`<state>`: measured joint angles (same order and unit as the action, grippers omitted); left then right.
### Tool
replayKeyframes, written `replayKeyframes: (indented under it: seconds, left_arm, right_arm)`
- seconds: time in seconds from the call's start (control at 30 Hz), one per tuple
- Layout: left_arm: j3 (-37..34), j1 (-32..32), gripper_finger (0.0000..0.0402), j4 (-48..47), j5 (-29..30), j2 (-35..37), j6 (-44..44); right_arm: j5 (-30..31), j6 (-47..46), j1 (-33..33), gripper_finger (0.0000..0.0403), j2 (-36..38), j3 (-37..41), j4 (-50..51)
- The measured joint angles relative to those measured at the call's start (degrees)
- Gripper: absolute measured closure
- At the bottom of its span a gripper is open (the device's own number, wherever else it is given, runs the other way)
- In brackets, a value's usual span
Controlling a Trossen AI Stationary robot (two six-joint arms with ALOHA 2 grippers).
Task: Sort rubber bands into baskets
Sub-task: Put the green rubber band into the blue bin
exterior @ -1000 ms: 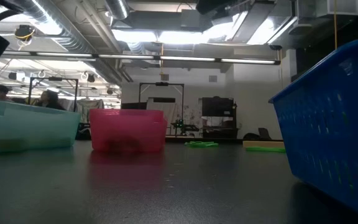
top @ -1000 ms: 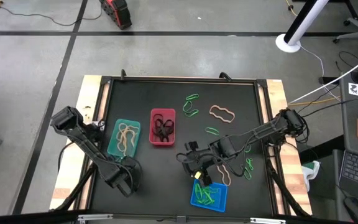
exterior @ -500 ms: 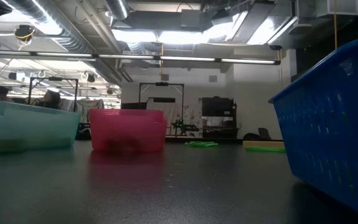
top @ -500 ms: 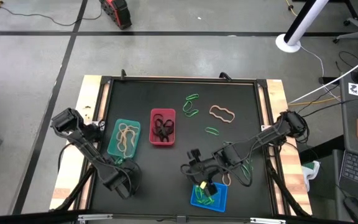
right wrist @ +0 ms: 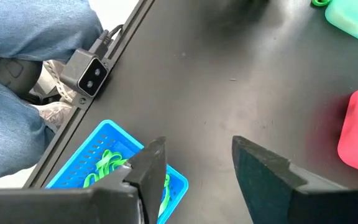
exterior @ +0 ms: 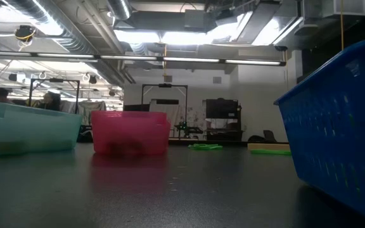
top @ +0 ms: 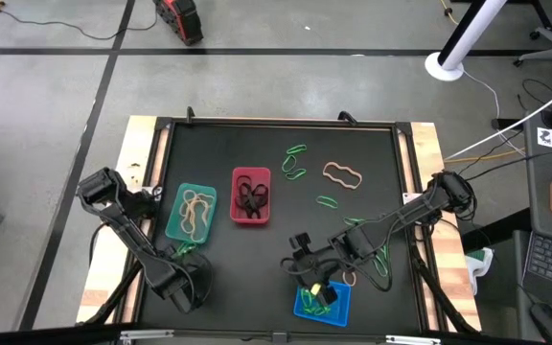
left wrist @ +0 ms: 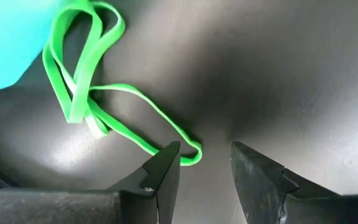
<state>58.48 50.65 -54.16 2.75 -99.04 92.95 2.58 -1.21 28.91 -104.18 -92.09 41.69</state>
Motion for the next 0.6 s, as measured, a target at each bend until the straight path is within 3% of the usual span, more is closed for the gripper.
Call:
replayKeyframes:
  seconds: [0.6]
  left_arm:
    - [0.0, 0.4, 0.0263, 1.1, 1.0, 0.0, 0.0]
  right_arm:
    - [0.0, 0.0, 0.0, 0.0221, 0.0, 0.0, 0.0]
